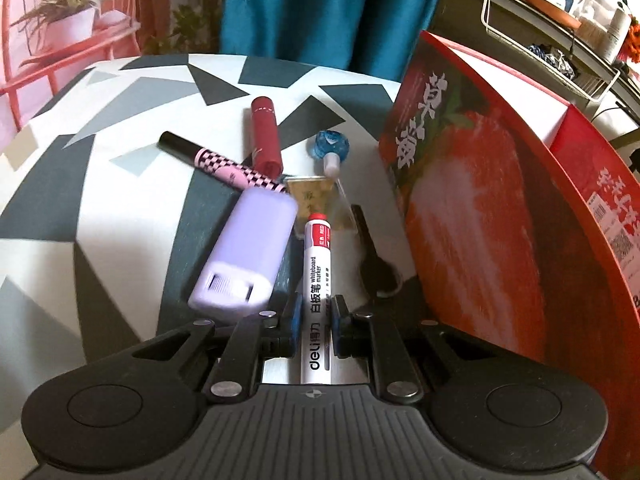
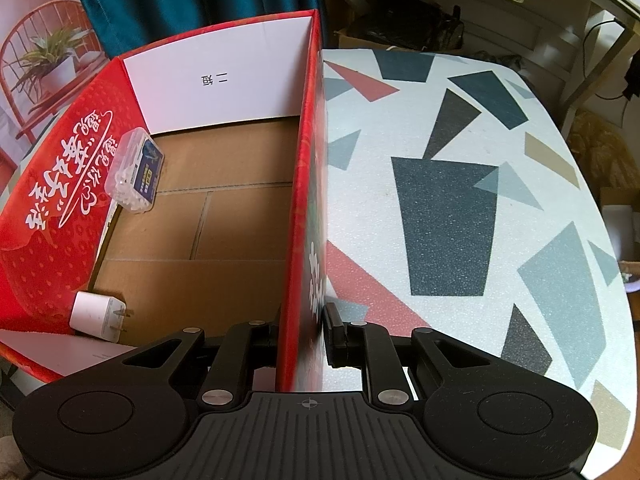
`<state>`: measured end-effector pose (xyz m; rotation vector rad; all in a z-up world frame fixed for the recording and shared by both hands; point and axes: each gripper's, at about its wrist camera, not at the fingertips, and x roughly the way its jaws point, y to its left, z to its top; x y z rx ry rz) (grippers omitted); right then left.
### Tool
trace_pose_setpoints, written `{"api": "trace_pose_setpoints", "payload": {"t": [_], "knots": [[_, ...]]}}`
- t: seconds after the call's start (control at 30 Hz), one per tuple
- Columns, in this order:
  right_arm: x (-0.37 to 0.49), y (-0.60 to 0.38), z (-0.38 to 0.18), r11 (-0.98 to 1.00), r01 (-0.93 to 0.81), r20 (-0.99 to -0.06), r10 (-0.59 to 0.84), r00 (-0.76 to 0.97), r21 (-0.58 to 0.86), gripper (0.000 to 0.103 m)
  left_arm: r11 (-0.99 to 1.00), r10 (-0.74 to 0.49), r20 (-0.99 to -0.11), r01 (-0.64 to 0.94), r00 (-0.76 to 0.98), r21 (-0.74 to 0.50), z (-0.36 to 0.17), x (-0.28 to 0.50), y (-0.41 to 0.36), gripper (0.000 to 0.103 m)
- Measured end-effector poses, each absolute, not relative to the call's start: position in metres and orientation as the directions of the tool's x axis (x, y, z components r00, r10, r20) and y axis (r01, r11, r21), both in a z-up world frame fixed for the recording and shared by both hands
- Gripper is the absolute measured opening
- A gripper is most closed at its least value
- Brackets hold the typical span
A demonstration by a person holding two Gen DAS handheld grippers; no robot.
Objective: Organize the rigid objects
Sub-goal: 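Grasp the red-capped white marker with the left tool and lift it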
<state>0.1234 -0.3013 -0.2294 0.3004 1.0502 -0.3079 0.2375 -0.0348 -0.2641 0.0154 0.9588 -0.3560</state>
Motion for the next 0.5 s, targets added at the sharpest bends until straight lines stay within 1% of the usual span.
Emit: {"api": "trace_pose_setpoints", "payload": {"t": [0.2, 0.43, 0.5], "knots": [[0.122, -0.302, -0.229, 0.916, 0.389, -0.879, -0.105, 0.465, 0.096, 0.016, 0.945, -0.271, -0.796, 0.307, 0.542, -0.113, -0.265, 0.231, -0.037, 0.016], [0.122, -0.302, -0.229, 0.916, 0.389, -0.879, -0.105, 0.466, 0.096, 0.016, 0.93, -0.217, -0.785, 0.367, 0.58, 0.015, -0.266, 0.221, -0.053, 0.016], [0.122, -0.302, -0.229, 0.917, 0.388, -0.879, -0.105, 0.465, 0.095, 0.016, 0.926, -0.221, -0.795, 0.378, 0.565, 0.011, -0.263, 0.224, -0.052, 0.016]]}}
